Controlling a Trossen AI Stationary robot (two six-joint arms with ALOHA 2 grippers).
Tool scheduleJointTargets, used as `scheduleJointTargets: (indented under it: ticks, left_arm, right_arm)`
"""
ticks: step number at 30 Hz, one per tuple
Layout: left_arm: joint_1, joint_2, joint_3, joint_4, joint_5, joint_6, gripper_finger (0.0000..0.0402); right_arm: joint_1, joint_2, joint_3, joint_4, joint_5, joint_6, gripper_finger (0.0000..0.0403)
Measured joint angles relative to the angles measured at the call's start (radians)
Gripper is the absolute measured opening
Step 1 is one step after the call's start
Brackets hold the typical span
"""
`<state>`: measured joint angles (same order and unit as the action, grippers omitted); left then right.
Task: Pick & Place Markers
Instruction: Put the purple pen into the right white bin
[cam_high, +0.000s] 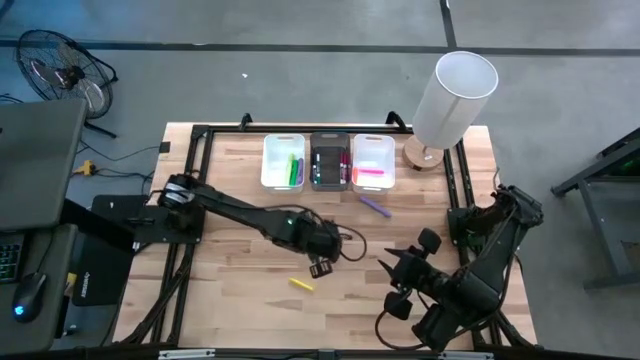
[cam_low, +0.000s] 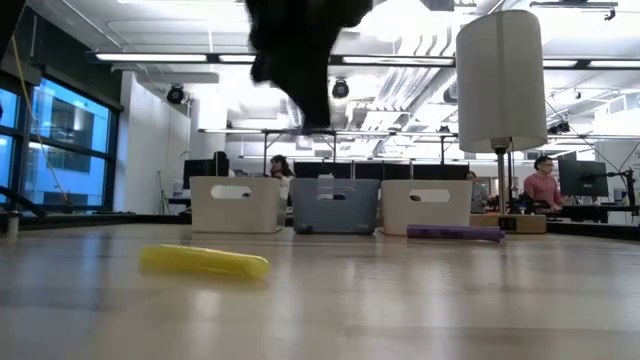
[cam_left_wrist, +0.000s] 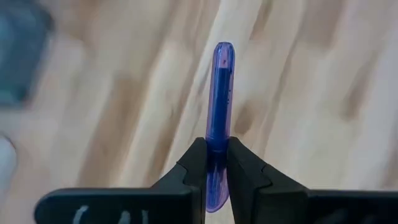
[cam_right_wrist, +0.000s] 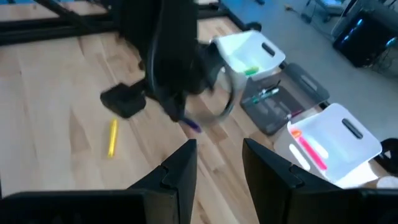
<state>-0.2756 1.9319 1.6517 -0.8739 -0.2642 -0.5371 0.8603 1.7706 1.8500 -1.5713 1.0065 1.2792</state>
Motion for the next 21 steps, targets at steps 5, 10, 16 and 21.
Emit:
scheduleJointTargets:
  ticks: [5, 10, 16, 21]
  left_arm:
    - [0.009, -0.055, 0.062, -0.028, -0.090, 0.052, 0.0029]
    - [0.032, -0.150, 0.077, -0.013, -0.158, 0.066, 0.0029]
    - [0.040, -0.214, 0.075, 0.079, -0.157, 0.148, 0.0029]
    - [0.040, -0.228, 0.076, 0.221, -0.079, 0.231, 0.0029]
  right_arm:
    - [-0.003, 0.000, 0.000, 0.000, 0.038, 0.006, 0.0117]
    - [-0.003, -0.023, -0.070, 0.025, 0.058, 0.047, 0.0117]
    - [-0.003, -0.181, -0.428, 0.373, 0.034, 0.056, 0.0117]
    - [-0.043, -0.329, -0.679, 0.722, 0.081, -0.111, 0.0117]
